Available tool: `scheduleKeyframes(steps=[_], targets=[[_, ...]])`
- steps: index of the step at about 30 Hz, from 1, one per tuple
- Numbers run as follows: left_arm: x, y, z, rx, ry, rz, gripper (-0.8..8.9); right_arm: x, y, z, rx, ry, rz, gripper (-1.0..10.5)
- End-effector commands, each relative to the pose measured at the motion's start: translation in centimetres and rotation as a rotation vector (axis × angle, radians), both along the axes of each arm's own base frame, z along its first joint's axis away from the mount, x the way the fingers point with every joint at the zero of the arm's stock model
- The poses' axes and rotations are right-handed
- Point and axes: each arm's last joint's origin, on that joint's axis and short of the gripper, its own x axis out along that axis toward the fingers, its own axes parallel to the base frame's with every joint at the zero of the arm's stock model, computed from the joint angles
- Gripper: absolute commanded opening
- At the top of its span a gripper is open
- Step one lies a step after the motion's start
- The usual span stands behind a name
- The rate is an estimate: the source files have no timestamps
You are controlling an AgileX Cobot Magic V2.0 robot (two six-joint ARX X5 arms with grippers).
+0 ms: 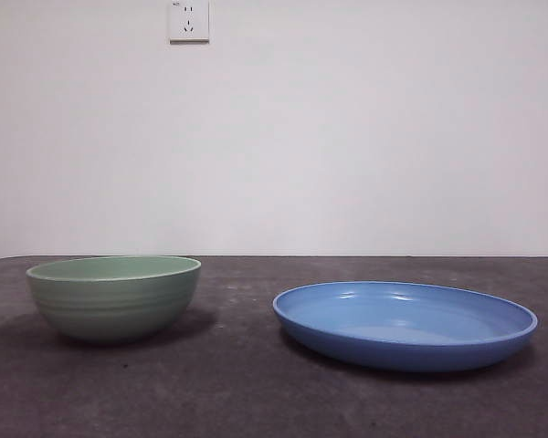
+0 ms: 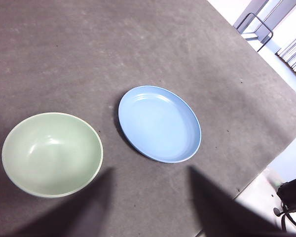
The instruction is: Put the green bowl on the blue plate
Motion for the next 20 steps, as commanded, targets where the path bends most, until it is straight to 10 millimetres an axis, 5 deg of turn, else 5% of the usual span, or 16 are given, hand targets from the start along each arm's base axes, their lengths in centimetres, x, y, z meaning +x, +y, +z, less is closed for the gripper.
scheduleKeyframes(steps=[1, 5, 20], targets=[[0.1, -0.1, 0.7, -0.004, -0.025, -0.012, 5.28, 0.0, 0.0, 0.6, 0.006, -0.022, 0.002, 5.2], [0.5, -0.1, 0.5, 0.019, -0.015, 0.019, 6.37, 0.0, 0.0, 0.6, 0.016, -0.01, -0.005, 6.0], [5.0, -0.4, -1.7, 0.248, 0.094, 0.25, 6.25, -0.1, 0.0, 0.6, 0.016, -0.01, -0.005, 6.0]])
